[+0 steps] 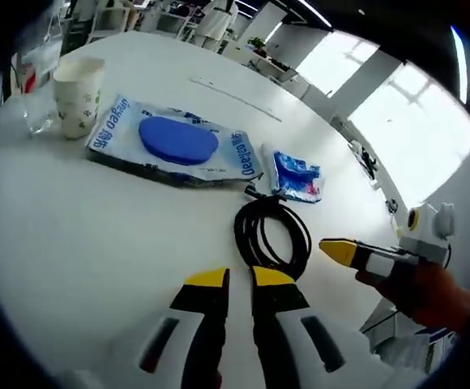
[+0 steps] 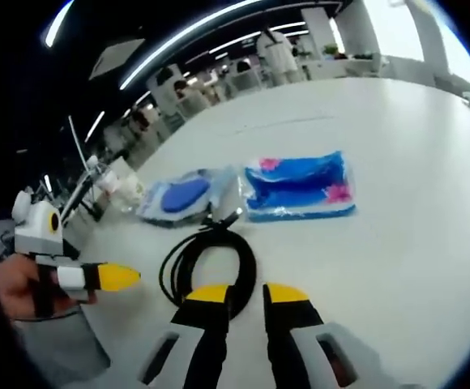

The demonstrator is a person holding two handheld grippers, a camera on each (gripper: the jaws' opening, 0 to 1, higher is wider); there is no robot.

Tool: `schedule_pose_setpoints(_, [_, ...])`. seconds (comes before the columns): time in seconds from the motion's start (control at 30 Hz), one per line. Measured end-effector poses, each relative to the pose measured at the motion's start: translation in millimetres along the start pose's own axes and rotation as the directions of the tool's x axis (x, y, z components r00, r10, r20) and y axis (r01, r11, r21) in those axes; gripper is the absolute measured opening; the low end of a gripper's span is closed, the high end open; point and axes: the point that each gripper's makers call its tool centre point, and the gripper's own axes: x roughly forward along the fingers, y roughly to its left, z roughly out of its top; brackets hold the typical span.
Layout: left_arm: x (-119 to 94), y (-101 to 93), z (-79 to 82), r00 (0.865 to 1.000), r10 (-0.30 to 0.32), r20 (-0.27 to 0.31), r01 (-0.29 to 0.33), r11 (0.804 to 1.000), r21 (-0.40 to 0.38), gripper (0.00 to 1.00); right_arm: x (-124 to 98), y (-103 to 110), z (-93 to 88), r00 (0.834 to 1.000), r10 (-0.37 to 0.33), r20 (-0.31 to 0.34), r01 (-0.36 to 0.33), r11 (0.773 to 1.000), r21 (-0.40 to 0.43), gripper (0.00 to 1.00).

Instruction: Arrange the tabletop items into an orderly group along one side of the table until the central work area is clear of visible clutter.

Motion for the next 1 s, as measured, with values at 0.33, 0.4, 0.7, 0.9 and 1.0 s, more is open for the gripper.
schedule_pose_setpoints(0.33, [-43.5, 55.3, 1.2, 0.997, 0.053, 0.056, -0.054, 0.999, 0.005, 0.09, -21.6, 6.3, -22.7, 1.0, -0.017, 0.018, 0.017, 0.999, -0.029, 0.15])
schedule_pose_setpoints(0.4, [-51.4, 64.0, 2.3, 0.995, 0.065, 0.07, -0.064, 0.998, -0.007, 0.09, -23.8, 7.0, -30.6, 1.0, -0.023, 0.014, 0.023, 1.0, -0.019, 0.16])
schedule_pose_setpoints(0.7, [-84.7, 91.3, 15.5, 0.988, 0.091, 0.125, -0.095, 0.995, 0.03, 0.12, -34.4, 18.1, -45.8, 1.0, -0.024, 0.01, 0.025, 1.0, -0.008, 0.2])
schedule_pose_setpoints(0.9, [-117.3, 111.0, 42.5, 0.967, 0.093, 0.235, -0.091, 0.996, -0.019, 0.14, -46.9, 24.9, -35.2, 0.999, -0.017, 0.051, 0.019, 0.999, -0.038, 0.23])
schedule_pose_setpoints(1.0, [-131.4, 121.4, 51.2, 0.961, 0.104, 0.255, -0.106, 0.994, -0.004, 0.15, -48.8, 27.3, -32.7, 0.999, -0.011, 0.053, 0.014, 0.999, -0.049, 0.27])
